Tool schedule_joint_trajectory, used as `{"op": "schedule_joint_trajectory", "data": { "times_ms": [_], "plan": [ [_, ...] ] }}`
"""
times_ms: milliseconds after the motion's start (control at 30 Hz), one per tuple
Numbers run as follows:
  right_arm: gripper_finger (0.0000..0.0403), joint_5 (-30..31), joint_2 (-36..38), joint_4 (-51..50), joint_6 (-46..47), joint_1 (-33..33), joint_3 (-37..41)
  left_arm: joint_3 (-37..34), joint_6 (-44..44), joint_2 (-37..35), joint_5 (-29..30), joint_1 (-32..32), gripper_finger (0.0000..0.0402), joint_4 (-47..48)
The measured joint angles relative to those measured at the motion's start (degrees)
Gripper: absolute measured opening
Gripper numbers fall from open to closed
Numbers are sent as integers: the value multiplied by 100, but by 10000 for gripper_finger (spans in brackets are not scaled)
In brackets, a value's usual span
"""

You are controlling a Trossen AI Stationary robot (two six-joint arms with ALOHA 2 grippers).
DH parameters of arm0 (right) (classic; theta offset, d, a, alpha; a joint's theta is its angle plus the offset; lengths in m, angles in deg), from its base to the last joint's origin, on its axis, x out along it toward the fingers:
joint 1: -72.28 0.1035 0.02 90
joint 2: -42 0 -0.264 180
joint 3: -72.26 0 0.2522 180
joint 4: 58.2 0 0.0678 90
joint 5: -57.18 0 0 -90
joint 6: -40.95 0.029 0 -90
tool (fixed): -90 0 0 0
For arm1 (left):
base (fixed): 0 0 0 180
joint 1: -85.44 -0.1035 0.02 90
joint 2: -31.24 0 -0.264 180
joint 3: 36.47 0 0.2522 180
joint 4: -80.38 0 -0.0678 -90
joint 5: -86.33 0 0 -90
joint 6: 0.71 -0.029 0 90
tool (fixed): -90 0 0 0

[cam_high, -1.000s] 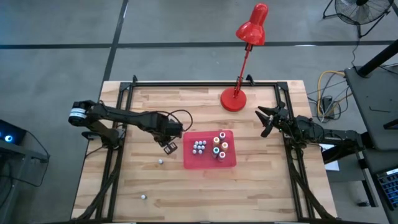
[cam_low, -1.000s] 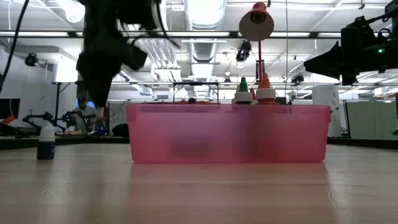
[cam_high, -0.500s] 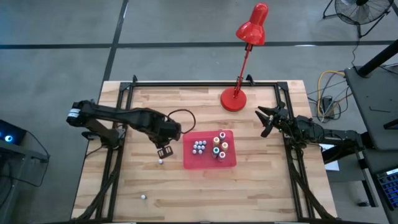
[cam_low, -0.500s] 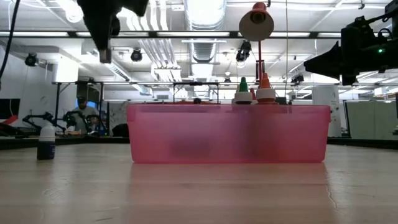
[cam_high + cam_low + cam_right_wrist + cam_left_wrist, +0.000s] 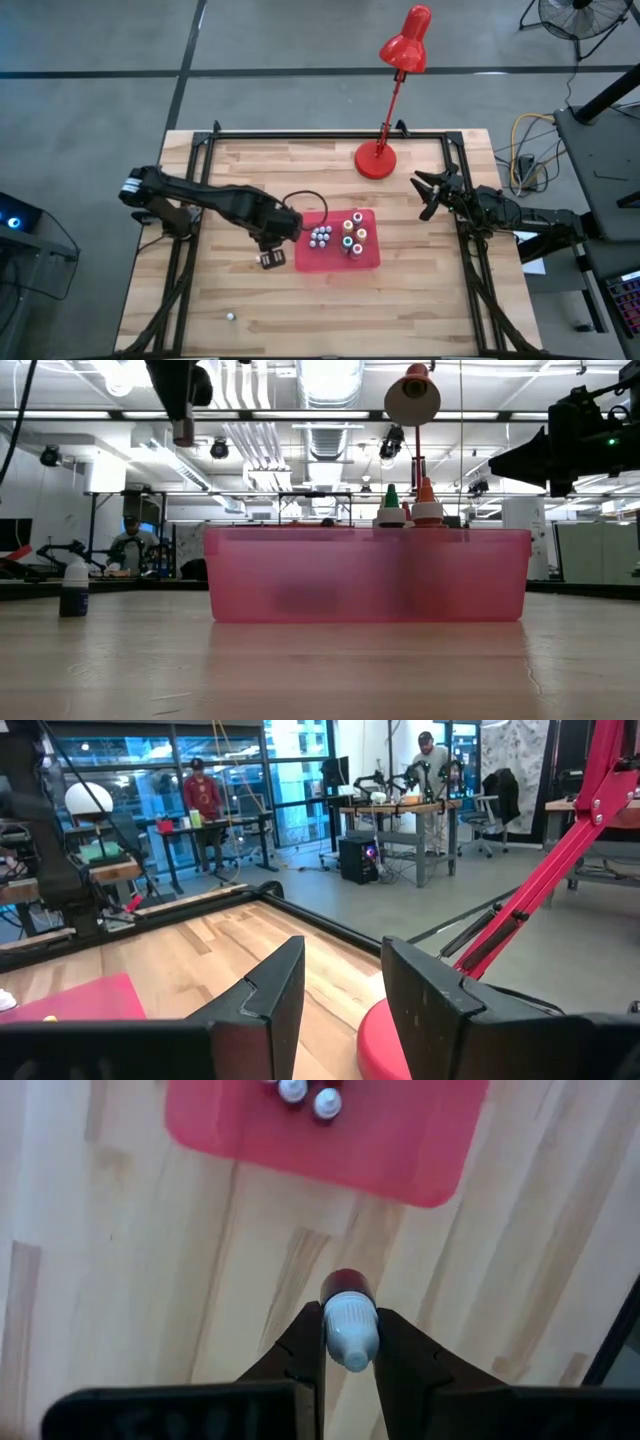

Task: Pick & Place food coloring
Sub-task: Put the small red food coloring bottle into the red bin

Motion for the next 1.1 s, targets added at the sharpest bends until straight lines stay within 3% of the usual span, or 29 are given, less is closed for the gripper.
{"op": "schedule_joint_trajectory", "data": {
  "times_ms": [500,1100],
  "plan": [
    [128,-2,0,0,0,2,0,1434,-921,1562,154,-46,35,-80],
    [128,-2,2,0,0,1,0,1542,-1260,2518,341,-107,35,-670]
  ]
}}
